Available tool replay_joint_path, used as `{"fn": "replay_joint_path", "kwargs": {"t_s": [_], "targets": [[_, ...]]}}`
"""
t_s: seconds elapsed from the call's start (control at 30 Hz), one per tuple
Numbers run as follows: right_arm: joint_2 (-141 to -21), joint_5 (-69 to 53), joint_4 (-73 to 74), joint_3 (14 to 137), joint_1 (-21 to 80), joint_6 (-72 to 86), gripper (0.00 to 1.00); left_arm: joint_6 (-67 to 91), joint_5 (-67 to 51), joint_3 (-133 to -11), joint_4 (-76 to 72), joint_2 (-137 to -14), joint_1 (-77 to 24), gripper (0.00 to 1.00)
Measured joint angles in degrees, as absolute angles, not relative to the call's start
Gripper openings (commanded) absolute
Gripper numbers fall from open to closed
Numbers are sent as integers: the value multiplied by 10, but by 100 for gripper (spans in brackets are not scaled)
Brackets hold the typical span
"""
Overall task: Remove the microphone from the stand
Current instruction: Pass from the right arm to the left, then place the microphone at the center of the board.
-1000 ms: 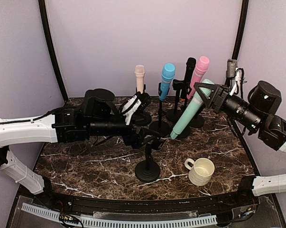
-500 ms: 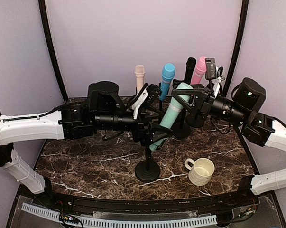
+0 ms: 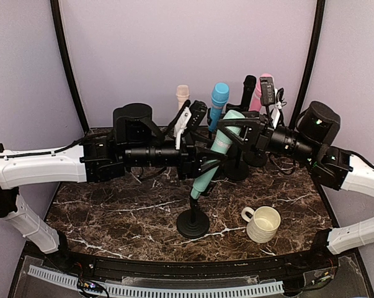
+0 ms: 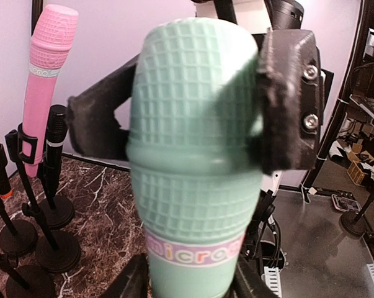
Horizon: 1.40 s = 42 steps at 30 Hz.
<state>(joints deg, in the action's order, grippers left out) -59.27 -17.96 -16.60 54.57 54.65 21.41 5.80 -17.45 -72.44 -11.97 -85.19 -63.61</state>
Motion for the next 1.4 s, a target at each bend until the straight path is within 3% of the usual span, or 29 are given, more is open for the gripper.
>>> {"fn": "replay_joint_path", "kwargs": {"t_s": [0.17, 0.27, 0.3, 0.43, 0.5, 0.57, 0.87, 1.07, 1.23, 1.4], "targets": [[-595, -175, -165, 548, 548, 214, 6, 59, -177, -722, -121, -852, -635, 27], [-597, -169, -163, 550, 548, 215, 14, 60, -177, -721, -122, -852, -634, 17], [-597, -167, -162, 550, 548, 215, 19, 60, -177, -720, -122, -852, -634, 15], [-597, -161, -161, 550, 550, 215, 58, 58, -170, -718, -120, -848, -633, 9], [-597, -155, -160, 551, 551, 212, 71, 57, -165, -718, -114, -844, -633, 9], [-594, -145, -159, 553, 551, 209, 76, 56, -147, -717, -94, -833, -626, 9], [-560, -58, -144, 544, 551, 200, 80, 56, -76, -717, 26, -761, -550, 9], [-549, 15, -112, 512, 551, 205, 80, 59, -75, -691, 91, -726, -393, 12], [-543, 61, -85, 480, 551, 222, 80, 46, -94, -685, 119, -795, -263, 8], [-517, 96, -68, 449, 551, 243, 80, 31, -103, -687, 126, -904, -198, 7]]}}
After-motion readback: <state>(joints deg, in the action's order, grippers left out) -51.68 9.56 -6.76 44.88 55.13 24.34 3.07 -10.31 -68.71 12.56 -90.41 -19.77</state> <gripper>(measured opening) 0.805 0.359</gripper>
